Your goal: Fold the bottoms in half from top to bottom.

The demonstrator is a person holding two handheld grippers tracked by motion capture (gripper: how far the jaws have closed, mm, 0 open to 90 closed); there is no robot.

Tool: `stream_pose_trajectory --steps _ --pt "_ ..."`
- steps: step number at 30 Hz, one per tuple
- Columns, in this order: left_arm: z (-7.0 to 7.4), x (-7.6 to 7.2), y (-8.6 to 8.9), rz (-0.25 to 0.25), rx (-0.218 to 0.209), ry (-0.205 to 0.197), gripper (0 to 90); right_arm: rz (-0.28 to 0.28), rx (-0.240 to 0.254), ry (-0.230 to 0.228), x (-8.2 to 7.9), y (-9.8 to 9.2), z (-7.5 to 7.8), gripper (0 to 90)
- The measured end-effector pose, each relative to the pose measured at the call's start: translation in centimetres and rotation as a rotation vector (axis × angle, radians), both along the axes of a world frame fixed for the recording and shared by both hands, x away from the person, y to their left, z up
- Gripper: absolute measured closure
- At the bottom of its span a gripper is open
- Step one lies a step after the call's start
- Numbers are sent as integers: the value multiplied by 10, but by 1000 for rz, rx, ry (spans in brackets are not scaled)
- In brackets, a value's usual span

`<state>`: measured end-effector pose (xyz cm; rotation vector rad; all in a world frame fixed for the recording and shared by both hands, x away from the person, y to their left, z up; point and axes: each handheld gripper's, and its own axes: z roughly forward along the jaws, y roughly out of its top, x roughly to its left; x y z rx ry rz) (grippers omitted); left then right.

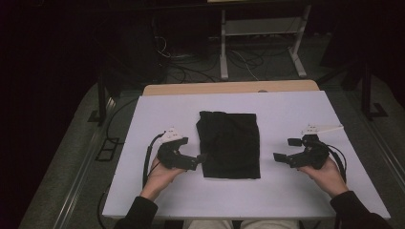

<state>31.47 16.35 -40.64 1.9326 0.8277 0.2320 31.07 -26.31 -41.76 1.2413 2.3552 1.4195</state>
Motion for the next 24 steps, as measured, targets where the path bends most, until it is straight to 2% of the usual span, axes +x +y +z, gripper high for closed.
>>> stream_pose_trajectory --steps 6,12,24 --pt "-6 -14 0 -28 28 -11 0 -3 9 -9 -12 -5 -5 13" --pt "-14 -25 5 -40 12 -4 0 -14 -5 -7 -24 -13 -15 13" --pt "-28 -46 14 -38 46 -35 0 -13 13 -45 -43 -18 -23 13"
